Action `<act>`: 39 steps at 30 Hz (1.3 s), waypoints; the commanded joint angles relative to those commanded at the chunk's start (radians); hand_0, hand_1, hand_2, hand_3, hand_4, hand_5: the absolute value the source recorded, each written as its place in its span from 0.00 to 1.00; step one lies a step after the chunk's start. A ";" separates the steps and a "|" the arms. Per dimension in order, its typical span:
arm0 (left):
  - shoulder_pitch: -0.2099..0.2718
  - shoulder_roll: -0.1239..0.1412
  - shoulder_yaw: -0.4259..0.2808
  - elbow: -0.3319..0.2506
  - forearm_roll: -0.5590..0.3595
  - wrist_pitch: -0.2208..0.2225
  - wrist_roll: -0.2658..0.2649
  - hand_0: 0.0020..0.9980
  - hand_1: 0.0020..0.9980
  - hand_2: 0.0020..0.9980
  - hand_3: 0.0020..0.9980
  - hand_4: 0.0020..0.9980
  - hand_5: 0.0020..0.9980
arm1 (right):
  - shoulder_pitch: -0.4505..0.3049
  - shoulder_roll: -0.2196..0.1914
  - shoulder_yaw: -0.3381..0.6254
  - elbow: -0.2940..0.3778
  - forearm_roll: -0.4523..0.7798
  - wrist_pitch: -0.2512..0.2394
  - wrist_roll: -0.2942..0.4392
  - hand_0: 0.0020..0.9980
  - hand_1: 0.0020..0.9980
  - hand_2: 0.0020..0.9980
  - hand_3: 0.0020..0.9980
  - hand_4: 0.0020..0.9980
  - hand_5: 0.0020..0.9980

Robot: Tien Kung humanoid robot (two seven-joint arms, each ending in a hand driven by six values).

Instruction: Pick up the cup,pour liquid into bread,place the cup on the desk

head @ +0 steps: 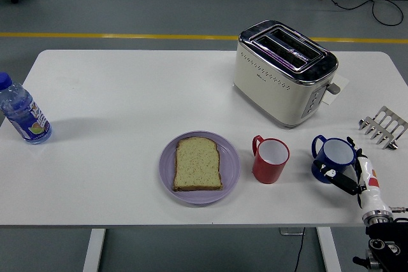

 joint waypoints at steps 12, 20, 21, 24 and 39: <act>-0.002 -0.001 -0.004 0.000 0.000 0.000 0.000 0.64 0.65 0.66 0.54 0.32 0.85 | 0.079 0.025 -0.077 -0.096 0.106 -0.108 0.096 0.96 0.88 0.96 1.00 0.99 0.30; -0.002 -0.002 -0.003 0.000 -0.001 0.000 0.000 0.64 0.65 0.66 0.54 0.32 0.85 | 0.100 0.033 -0.104 -0.140 0.157 -0.109 0.124 0.96 0.86 0.95 1.00 0.99 0.29; -0.001 -0.002 -0.002 0.000 -0.001 0.000 0.000 0.64 0.65 0.66 0.54 0.32 0.85 | 0.102 0.035 -0.109 -0.147 0.164 -0.112 0.129 0.96 0.86 0.95 1.00 0.99 0.29; -0.001 -0.002 -0.001 0.000 -0.002 0.000 0.000 0.64 0.65 0.66 0.54 0.32 0.85 | 0.105 0.036 -0.116 -0.156 0.175 -0.116 0.138 0.95 0.86 0.95 1.00 0.99 0.29; 0.002 -0.003 0.000 0.000 -0.003 0.000 0.000 0.63 0.65 0.66 0.54 0.32 0.85 | 0.128 0.045 -0.147 -0.211 0.307 -0.095 0.217 0.90 0.83 0.93 0.99 0.96 0.27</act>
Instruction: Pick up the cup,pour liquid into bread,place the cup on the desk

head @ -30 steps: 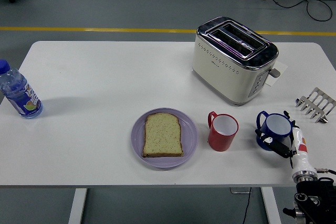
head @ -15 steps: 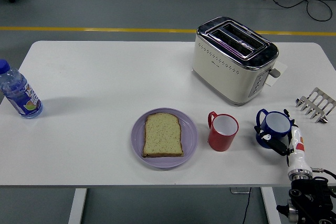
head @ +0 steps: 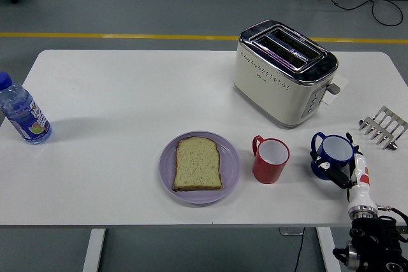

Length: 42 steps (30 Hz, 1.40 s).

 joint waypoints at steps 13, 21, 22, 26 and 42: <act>0.010 -0.001 0.014 0.001 -0.004 0.001 -0.001 0.64 0.65 0.66 0.54 0.32 0.85 | 0.016 0.017 -0.022 -0.070 0.068 -0.006 0.087 0.82 0.73 0.84 0.89 0.85 0.18; 0.014 -0.001 0.020 0.001 -0.005 0.001 0.000 0.64 0.65 0.66 0.54 0.32 0.85 | 0.014 0.016 -0.026 -0.072 0.105 -0.037 0.144 0.67 0.61 0.72 0.75 0.75 0.11; 0.015 -0.001 0.020 0.001 -0.005 0.001 0.000 0.64 0.65 0.66 0.54 0.32 0.85 | 0.014 0.016 -0.025 -0.071 0.108 -0.039 0.149 0.67 0.61 0.72 0.75 0.75 0.11; 0.016 -0.001 0.020 0.001 -0.004 0.000 -0.001 0.64 0.65 0.66 0.54 0.32 0.85 | 0.012 0.015 -0.022 -0.067 0.126 -0.056 0.184 0.61 0.56 0.66 0.75 0.72 0.09; 0.005 -0.001 -0.002 0.001 0.005 0.001 -0.001 0.63 0.65 0.66 0.54 0.32 0.85 | -0.007 -0.004 0.062 0.079 0.069 -0.107 0.180 0.50 0.43 0.54 0.71 0.61 0.00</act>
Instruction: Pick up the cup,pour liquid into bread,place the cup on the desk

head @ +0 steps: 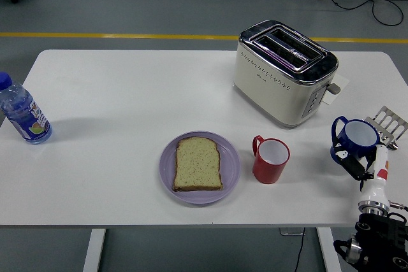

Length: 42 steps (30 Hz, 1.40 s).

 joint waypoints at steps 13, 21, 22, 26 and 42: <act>-0.003 0.001 -0.004 0.000 0.006 0.000 0.000 0.63 0.65 0.66 0.54 0.32 0.85 | -0.027 -0.045 0.031 0.329 -0.178 0.000 -0.244 0.47 0.33 0.46 0.59 0.67 0.00; -0.003 0.002 -0.007 0.000 0.006 -0.001 0.001 0.64 0.65 0.66 0.54 0.32 0.85 | -0.015 -0.058 -0.003 0.451 -0.452 0.000 -0.503 0.47 0.33 0.46 0.56 0.65 0.00; -0.004 0.002 -0.008 0.000 0.006 -0.001 0.001 0.64 0.65 0.66 0.54 0.32 0.85 | -0.011 -0.061 -0.011 0.460 -0.495 0.000 -0.536 0.47 0.33 0.46 0.56 0.65 0.00; -0.004 0.003 -0.009 0.000 0.006 -0.001 0.001 0.63 0.65 0.66 0.55 0.32 0.85 | 0.008 -0.076 -0.048 0.487 -0.646 0.000 -0.641 0.47 0.33 0.46 0.56 0.64 0.00; -0.003 0.004 -0.014 -0.001 0.001 -0.003 0.002 0.64 0.65 0.66 0.55 0.32 0.84 | 0.185 -0.123 -0.218 0.496 -1.179 0.000 -0.971 0.47 0.33 0.46 0.56 0.63 0.00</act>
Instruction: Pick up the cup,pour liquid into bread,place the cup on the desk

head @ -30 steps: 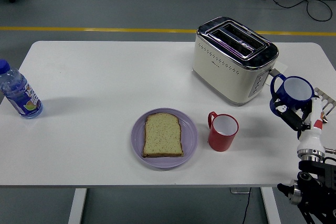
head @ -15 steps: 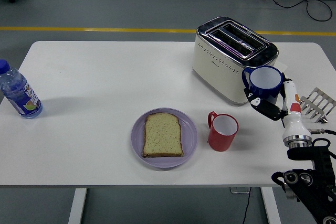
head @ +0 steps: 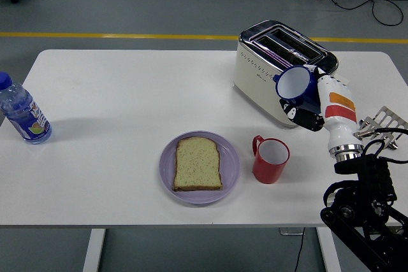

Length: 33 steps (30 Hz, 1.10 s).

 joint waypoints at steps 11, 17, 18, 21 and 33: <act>0.006 0.001 0.005 0.000 -0.006 -0.001 0.001 0.64 0.65 0.65 0.55 0.32 0.85 | 0.097 -0.039 -0.153 0.007 -0.051 0.000 -0.066 0.47 0.34 0.46 0.56 0.63 0.00; 0.012 0.001 0.012 0.000 -0.010 -0.001 0.001 0.64 0.65 0.66 0.55 0.32 0.84 | 0.153 -0.058 -0.248 -0.001 -0.133 0.023 -0.118 0.48 0.34 0.47 0.56 0.63 0.00; 0.012 0.001 0.012 0.000 -0.010 -0.001 0.001 0.64 0.65 0.66 0.55 0.32 0.84 | 0.163 -0.060 -0.265 -0.003 -0.143 0.032 -0.125 0.48 0.34 0.47 0.56 0.63 0.00; 0.015 0.001 0.015 0.000 -0.013 -0.001 0.001 0.64 0.65 0.66 0.55 0.32 0.84 | 0.196 -0.068 -0.312 -0.007 -0.165 0.059 -0.145 0.49 0.35 0.48 0.55 0.62 0.00; 0.019 -0.001 0.022 0.001 -0.022 0.000 0.001 0.64 0.65 0.66 0.54 0.32 0.84 | 0.378 -0.095 -0.547 -0.017 -0.165 0.224 -0.238 0.52 0.38 0.50 0.55 0.60 0.00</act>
